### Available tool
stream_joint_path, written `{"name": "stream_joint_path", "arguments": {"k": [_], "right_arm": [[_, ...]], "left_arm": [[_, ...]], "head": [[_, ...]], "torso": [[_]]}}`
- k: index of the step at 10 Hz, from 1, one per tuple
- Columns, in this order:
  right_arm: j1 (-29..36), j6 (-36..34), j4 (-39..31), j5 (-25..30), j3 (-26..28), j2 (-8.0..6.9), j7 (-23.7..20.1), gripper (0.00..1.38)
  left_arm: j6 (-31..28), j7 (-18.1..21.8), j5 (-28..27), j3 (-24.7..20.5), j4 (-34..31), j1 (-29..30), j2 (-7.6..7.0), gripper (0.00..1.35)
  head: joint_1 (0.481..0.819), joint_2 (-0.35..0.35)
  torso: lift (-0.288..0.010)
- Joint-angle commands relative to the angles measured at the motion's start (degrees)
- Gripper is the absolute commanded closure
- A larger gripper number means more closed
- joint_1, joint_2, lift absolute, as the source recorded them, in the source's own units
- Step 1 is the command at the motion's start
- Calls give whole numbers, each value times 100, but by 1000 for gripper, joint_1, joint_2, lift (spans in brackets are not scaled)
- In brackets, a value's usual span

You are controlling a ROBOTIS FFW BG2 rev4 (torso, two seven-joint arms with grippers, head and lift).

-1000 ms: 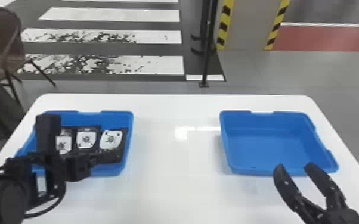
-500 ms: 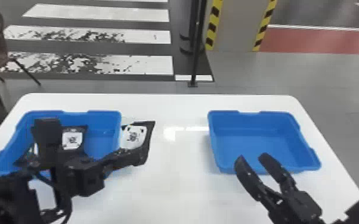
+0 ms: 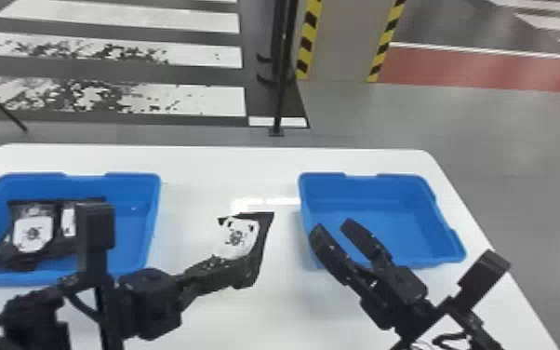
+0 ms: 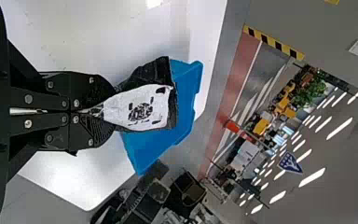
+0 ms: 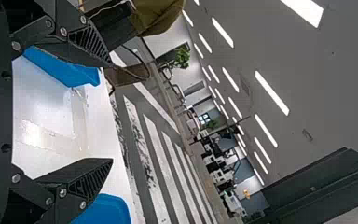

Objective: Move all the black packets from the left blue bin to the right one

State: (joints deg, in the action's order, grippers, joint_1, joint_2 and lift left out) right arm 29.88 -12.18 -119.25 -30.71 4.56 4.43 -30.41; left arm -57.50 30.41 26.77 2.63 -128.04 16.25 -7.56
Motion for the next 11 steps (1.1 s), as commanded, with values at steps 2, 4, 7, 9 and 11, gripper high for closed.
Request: {"name": "stream_joint_path", "arguments": {"k": [2, 4, 7, 9, 11], "right_arm": [[-232, -216, -7, -140, -250, 49, 0, 321], [-401, -329, 105, -174, -410, 58, -18, 328], [-584, -427, 204, -220, -605, 75, -97, 328], [-640, -723, 246, -220, -685, 84, -158, 576], [-668, -779, 316, -197, -685, 84, -167, 1266]], "left_arm": [[-15, 0, 122, 171, 0, -78, -18, 1208], [-43, 0, 168, 286, 0, -149, -35, 1208], [-58, 0, 191, 343, 0, -191, -35, 1208], [-100, -9, 191, 331, 0, -191, -35, 1208], [-86, -9, 191, 354, 0, -219, -35, 1208]], "head": [[695, -168], [695, -153], [695, -139], [695, -119], [695, -103]], "torso": [[-140], [-140], [-140], [-140], [-140]]}}
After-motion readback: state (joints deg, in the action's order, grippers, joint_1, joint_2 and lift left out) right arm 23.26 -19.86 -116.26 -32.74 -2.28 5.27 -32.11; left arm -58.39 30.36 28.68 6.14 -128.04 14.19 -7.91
